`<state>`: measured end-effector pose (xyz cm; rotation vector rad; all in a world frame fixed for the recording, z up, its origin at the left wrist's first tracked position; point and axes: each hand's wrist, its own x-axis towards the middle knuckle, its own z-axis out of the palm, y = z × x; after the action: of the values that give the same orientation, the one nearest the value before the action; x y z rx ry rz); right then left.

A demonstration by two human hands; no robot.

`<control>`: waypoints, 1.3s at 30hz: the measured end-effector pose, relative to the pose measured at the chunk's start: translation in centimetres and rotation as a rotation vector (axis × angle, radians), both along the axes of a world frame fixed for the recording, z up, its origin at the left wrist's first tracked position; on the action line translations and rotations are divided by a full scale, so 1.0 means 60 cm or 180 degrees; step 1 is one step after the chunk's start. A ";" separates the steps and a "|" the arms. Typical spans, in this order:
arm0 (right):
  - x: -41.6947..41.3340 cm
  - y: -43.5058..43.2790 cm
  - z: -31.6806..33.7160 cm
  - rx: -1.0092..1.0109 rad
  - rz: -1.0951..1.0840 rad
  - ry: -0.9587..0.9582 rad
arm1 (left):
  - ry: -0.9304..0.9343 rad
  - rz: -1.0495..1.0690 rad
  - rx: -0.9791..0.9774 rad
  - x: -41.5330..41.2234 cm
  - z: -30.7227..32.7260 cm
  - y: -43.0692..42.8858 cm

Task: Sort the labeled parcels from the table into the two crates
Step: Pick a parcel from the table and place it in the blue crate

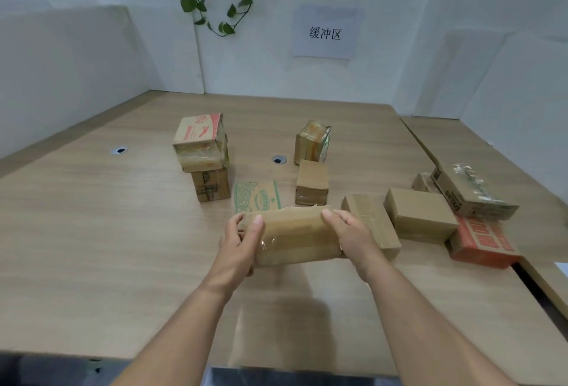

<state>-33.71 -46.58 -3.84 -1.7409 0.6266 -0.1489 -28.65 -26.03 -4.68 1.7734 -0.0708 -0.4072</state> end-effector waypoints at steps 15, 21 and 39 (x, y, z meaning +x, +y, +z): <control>0.018 -0.008 0.022 0.1593 0.0631 -0.0468 | -0.0746 0.0901 -0.0980 -0.022 0.040 0.019; 0.012 0.006 0.017 0.1929 0.1635 -0.0177 | -0.0747 0.1047 -0.0943 -0.031 0.048 0.066; 0.029 0.248 -0.003 0.1438 0.2798 0.0027 | -0.0306 0.1646 -0.0866 -0.162 0.029 0.215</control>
<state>-32.00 -31.68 -4.04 -1.4284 -0.1383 0.5710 -38.36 -13.13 -2.96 1.4727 0.2505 0.0612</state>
